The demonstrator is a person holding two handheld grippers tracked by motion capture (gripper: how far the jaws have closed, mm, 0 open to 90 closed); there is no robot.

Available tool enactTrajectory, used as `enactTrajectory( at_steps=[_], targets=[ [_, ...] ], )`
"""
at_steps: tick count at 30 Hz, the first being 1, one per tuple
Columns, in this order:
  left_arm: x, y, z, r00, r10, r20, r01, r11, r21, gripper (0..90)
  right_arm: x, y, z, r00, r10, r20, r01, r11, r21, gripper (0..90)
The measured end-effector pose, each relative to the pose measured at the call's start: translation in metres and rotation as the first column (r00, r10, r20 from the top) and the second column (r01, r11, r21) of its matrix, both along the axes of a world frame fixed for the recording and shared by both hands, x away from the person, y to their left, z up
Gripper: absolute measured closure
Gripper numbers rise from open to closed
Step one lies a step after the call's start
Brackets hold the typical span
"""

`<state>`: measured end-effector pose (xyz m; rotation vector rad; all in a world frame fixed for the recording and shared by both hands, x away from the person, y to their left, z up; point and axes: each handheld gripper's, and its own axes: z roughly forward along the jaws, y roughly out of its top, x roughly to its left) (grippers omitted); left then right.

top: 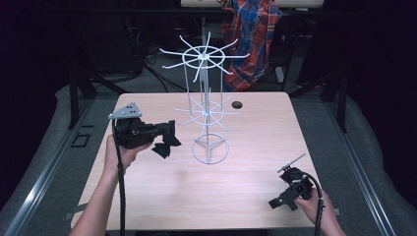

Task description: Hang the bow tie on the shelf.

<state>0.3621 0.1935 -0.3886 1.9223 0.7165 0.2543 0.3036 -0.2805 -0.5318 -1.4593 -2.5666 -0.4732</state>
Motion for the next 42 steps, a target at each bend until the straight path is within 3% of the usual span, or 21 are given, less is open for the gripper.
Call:
enactTrajectory(
  at_steps=[6, 15, 26, 35, 42],
  targets=[
    [-0.001, -0.006, 0.001, 0.9999, -0.015, 0.006, 0.015, 0.9999, 0.005, 84.4, 0.0, -0.001, 0.001, 0.9999, 0.014, -0.001, -0.014, 1.0, -0.018, 3.8],
    [0.0, -0.011, 0.0, 0.9998, -0.018, 0.006, 0.018, 0.9996, 0.024, 84.4, -0.001, -0.001, 0.0, 1.0, -0.003, 0.001, 0.003, 1.0, -0.002, 3.8],
    [0.005, -0.028, -0.007, 0.9999, -0.012, 0.011, 0.011, 0.9968, 0.08, 84.4, 0.0, -0.002, 0.0, 1.0, 0.007, -0.003, -0.007, 1.0, -0.012, 3.8],
    [0.006, -0.04, -0.016, 0.9991, 0.032, 0.027, -0.036, 0.9868, 0.158, 84.4, -0.001, -0.001, 0.0, 1.0, -0.002, -0.001, 0.002, 1.0, -0.001, 3.8],
    [0.007, -0.042, -0.02, 0.9974, 0.063, 0.035, -0.068, 0.9845, 0.162, 84.5, 0.0, -0.002, 0.0, 1.0, 0.008, -0.003, -0.008, 1.0, -0.011, 3.8]
  ],
)
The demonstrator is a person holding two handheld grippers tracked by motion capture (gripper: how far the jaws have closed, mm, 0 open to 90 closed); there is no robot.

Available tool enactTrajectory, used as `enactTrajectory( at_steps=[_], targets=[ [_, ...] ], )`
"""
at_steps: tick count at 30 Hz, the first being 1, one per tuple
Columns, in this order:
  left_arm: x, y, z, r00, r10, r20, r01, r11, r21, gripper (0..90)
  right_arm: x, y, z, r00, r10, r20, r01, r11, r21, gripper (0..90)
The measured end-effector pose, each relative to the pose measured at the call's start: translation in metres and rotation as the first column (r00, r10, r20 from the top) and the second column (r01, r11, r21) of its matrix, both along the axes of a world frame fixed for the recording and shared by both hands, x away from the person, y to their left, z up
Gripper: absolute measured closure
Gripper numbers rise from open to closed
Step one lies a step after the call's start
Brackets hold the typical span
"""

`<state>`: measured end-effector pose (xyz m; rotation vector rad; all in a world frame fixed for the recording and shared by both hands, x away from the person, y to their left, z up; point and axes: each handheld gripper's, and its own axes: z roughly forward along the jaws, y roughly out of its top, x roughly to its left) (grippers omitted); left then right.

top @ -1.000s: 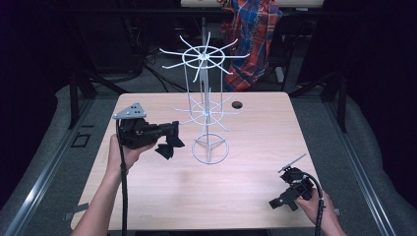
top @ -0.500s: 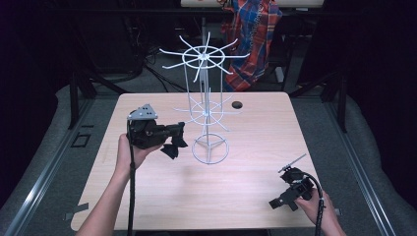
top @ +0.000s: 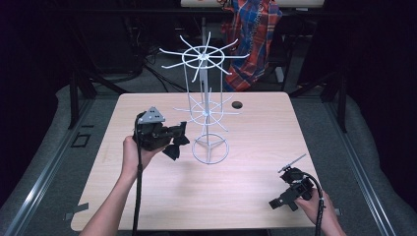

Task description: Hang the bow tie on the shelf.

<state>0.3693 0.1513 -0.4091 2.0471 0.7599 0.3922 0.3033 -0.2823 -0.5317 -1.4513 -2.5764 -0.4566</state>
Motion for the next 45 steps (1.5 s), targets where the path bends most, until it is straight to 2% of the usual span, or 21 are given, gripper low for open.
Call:
enactTrajectory(
  at_steps=[11, 12, 15, 18, 20, 21, 28, 37, 45],
  targets=[
    [0.005, -0.01, -0.008, 0.9996, 0.026, 0.013, -0.026, 0.9994, 0.022, 84.4, 0.0, 0.0, 0.0, 1.0, 0.001, -0.002, -0.001, 1.0, -0.007, 3.8],
    [0.006, -0.015, -0.01, 0.9997, 0.022, 0.008, -0.023, 0.9992, 0.033, 84.4, -0.001, 0.002, -0.001, 0.9999, -0.014, -0.001, 0.014, 1.0, 0.011, 3.8],
    [0.007, -0.019, -0.013, 0.9998, 0.019, 0.004, -0.019, 0.9988, 0.046, 84.4, 0.0, 0.0, 0.0, 1.0, 0.002, -0.001, -0.002, 1.0, -0.008, 3.8],
    [0.008, -0.019, -0.014, 0.9998, 0.02, 0.001, -0.02, 0.9989, 0.042, 84.4, 0.0, 0.001, -0.001, 0.9999, -0.012, 0.0, 0.012, 1.0, 0.014, 3.8],
    [0.008, -0.018, -0.015, 0.9997, 0.025, 0.003, -0.025, 0.9989, 0.04, 84.4, 0.0, 0.0, 0.0, 1.0, 0.003, -0.001, -0.003, 1.0, -0.005, 3.8],
    [0.008, -0.018, -0.015, 0.9997, 0.026, 0.003, -0.026, 0.9989, 0.039, 84.3, 0.0, 0.001, -0.001, 1.0, -0.007, -0.002, 0.007, 1.0, 0.012, 3.8],
    [0.008, -0.02, -0.018, 0.999, 0.044, 0.011, -0.045, 0.9983, 0.037, 82.8, 0.0, 0.002, -0.001, 1.0, -0.002, -0.004, 0.002, 1.0, 0.01, 3.8],
    [0.008, -0.019, -0.021, 0.9988, 0.049, -0.006, -0.049, 0.9986, 0.02, 73.1, 0.0, 0.002, -0.001, 1.0, -0.001, -0.004, 0.001, 1.0, 0.015, 3.8],
    [0.007, -0.014, -0.022, 0.9981, 0.057, -0.025, -0.057, 0.9983, 0.011, 60.8, 0.001, 0.001, -0.001, 0.9997, 0.024, -0.011, -0.024, 1.0, -0.012, 3.7]
  ],
)
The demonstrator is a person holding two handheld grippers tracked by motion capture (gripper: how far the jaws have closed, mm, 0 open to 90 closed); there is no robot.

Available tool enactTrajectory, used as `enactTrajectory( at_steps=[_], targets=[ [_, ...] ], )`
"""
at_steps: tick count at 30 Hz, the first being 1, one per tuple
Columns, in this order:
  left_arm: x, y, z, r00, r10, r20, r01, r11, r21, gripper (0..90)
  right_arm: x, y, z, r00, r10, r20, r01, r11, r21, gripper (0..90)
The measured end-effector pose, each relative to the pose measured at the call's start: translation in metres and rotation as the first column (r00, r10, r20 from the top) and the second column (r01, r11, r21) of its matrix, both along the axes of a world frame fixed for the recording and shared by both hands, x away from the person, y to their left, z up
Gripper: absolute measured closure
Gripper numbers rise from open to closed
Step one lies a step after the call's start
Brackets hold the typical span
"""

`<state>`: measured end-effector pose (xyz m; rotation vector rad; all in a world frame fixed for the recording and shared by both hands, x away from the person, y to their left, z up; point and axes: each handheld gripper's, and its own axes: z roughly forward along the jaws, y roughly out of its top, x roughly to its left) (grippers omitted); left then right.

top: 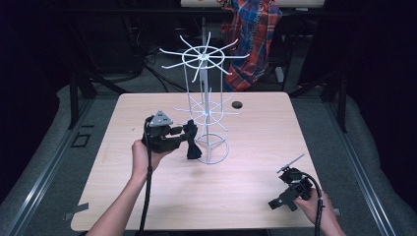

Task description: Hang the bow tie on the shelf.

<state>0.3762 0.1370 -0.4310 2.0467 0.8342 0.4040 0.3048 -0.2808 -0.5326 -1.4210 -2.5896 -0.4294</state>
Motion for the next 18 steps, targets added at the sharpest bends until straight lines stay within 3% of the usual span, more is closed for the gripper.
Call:
enactTrajectory(
  at_steps=[8, 18],
  targets=[
    [-0.003, 0.004, 0.002, 0.9998, 0.01, -0.014, -0.01, 0.9999, 0.005, 43.6, -0.001, 0.001, 0.0, 0.9997, -0.022, 0.005, 0.022, 0.999, 0.023, 3.7],
    [-0.016, 0.017, 0.005, 0.9989, 0.046, 0.002, -0.046, 0.9988, 0.018, 25.1, -0.001, 0.0, 0.001, 0.9993, -0.034, 0.014, 0.033, 0.999, 0.033, 3.7]
  ],
)
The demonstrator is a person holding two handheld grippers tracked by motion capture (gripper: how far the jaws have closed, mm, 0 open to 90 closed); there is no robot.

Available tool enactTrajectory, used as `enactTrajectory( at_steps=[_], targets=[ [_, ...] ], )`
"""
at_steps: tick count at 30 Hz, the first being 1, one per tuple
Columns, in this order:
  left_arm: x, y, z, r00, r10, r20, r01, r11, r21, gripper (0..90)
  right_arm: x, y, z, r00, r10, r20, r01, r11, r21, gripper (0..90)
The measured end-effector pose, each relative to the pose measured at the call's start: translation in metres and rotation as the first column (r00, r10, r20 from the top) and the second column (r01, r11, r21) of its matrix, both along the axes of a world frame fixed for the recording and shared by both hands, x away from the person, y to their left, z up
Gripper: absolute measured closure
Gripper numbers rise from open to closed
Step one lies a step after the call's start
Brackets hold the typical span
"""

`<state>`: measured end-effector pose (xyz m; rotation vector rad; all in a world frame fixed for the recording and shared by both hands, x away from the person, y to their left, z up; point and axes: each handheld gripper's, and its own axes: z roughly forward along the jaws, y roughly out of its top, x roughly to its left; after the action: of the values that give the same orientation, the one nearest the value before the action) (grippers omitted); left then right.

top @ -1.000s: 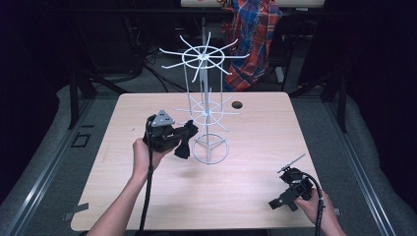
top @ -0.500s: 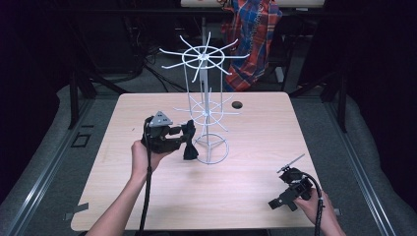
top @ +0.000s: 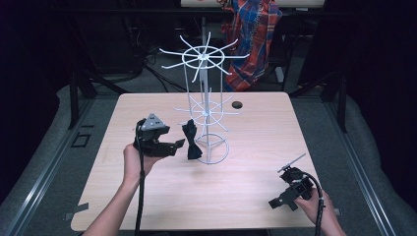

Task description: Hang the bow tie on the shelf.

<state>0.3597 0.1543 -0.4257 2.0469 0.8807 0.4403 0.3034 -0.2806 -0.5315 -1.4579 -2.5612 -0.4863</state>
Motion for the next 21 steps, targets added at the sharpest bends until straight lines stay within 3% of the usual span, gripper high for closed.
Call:
enactTrajectory(
  at_steps=[2, 3, 4, 10, 21],
  targets=[
    [-0.002, 0.003, 0.0, 1.0, 0.008, -0.005, -0.008, 0.9999, 0.008, 23.5, 0.001, -0.001, 0.001, 0.9999, 0.013, 0.001, -0.013, 1.0, -0.016, 3.6],
    [-0.004, 0.007, 0.0, 0.9999, 0.013, -0.009, -0.013, 0.9997, 0.018, 21.3, -0.001, 0.001, 0.0, 0.9996, -0.02, 0.022, 0.02, 1.0, -0.003, 3.6],
    [-0.005, 0.009, -0.001, 0.9997, 0.019, -0.016, -0.018, 0.9995, 0.027, 19.4, 0.001, -0.001, 0.002, 0.9999, 0.013, 0.006, -0.013, 1.0, -0.015, 3.6],
    [-0.008, 0.02, -0.005, 0.9978, 0.055, -0.037, -0.054, 0.9976, 0.044, 10.9, 0.001, -0.001, 0.002, 0.9999, 0.0, 0.016, 0.0, 1.0, 0.004, 3.6],
    [-0.024, 0.045, -0.02, 0.989, 0.124, -0.081, -0.116, 0.9885, 0.097, 0.3, 0.001, -0.001, 0.004, 0.9997, 0.014, 0.022, -0.014, 1.0, -0.017, 3.5]
  ],
)
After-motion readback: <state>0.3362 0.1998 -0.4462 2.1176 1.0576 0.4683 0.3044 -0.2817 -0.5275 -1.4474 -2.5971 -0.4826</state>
